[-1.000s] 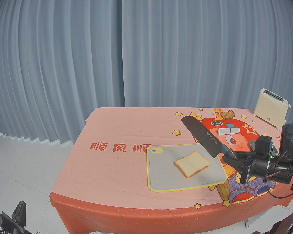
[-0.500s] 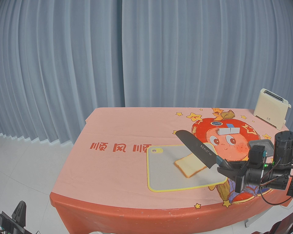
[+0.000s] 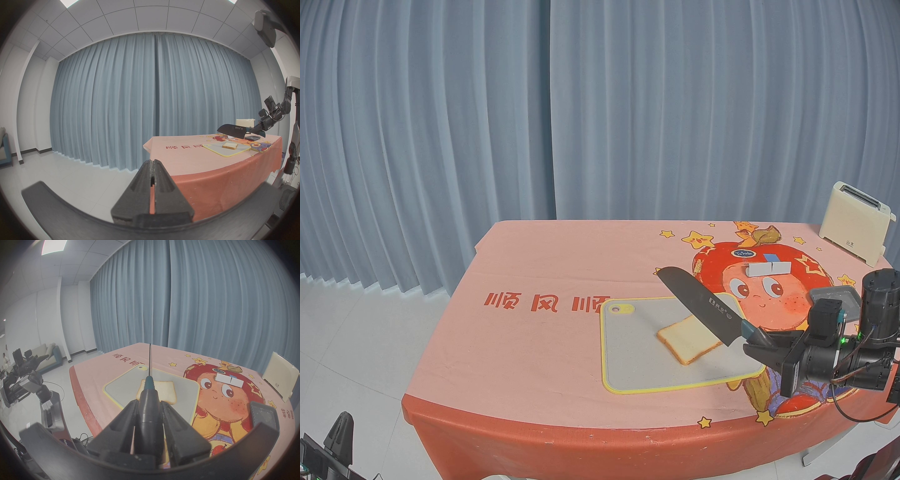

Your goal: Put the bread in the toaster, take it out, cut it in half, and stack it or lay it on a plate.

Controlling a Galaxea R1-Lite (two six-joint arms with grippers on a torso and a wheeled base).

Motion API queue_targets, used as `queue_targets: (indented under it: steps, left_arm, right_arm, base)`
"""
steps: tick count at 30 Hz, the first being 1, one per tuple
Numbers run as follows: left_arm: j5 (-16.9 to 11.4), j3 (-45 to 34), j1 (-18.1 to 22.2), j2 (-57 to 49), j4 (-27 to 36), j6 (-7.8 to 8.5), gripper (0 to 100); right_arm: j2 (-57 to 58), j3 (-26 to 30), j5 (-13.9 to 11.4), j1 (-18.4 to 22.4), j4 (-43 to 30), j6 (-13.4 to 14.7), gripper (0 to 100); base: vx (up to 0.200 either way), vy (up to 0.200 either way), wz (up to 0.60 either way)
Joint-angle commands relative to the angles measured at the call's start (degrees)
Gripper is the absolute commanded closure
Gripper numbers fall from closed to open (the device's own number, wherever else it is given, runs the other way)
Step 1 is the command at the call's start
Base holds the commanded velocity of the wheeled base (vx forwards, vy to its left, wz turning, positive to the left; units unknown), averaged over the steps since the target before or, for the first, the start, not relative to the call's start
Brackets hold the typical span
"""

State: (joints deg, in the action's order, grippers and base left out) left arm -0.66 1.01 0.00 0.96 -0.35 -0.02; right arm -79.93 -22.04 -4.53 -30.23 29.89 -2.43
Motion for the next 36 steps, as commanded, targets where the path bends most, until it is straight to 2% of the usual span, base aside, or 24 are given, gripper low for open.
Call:
queue_targets:
  steps: [1, 13, 19, 28, 30, 31, 33, 36]
  left_arm:
    - [0.04, -1.01, 0.09, -0.44, -0.17, -0.15, 100]
    - [-0.13, -1.01, 0.09, -0.44, -0.26, 0.11, 100]
    - [0.22, -1.01, 0.09, -0.44, -0.26, -0.42, 100]
    - [1.19, -1.01, 0.00, -0.52, -1.23, -0.24, 100]
    - [1.19, -1.01, 0.00, -0.44, -3.25, -0.24, 100]
    - [1.19, -1.01, 0.00, -0.44, -10.28, -0.15, 100]
    - [0.92, -1.01, 0.00, -0.44, -16.17, 0.46, 100]
    - [0.66, -1.01, 0.00, -0.44, -20.04, 1.52, 100]
  right_arm:
    - [0.13, 0.24, -0.04, -0.88, -0.01, -0.04, 100]
    - [0.22, 0.16, 0.40, -1.32, 0.08, -0.04, 100]
    - [0.13, 0.16, 0.49, -1.41, -0.01, -0.04, 100]
    - [0.13, 0.07, 1.55, -1.50, -0.01, -0.04, 100]
    - [0.13, 0.07, 1.55, -1.50, -0.01, -0.04, 100]
    - [0.30, 0.16, 1.55, -1.50, -0.01, -0.04, 100]
    - [0.39, -0.02, 1.63, -1.58, -0.01, -0.04, 100]
    - [0.48, 0.16, 1.63, -1.58, -0.01, -0.12, 100]
  base:
    - [0.000, 0.000, 0.00]
    - [0.000, 0.000, 0.00]
    - [0.000, 0.000, 0.00]
    - [0.000, 0.000, 0.00]
    - [0.000, 0.000, 0.00]
    - [0.000, 0.000, 0.00]
    - [0.000, 0.000, 0.00]
    - [0.000, 0.000, 0.00]
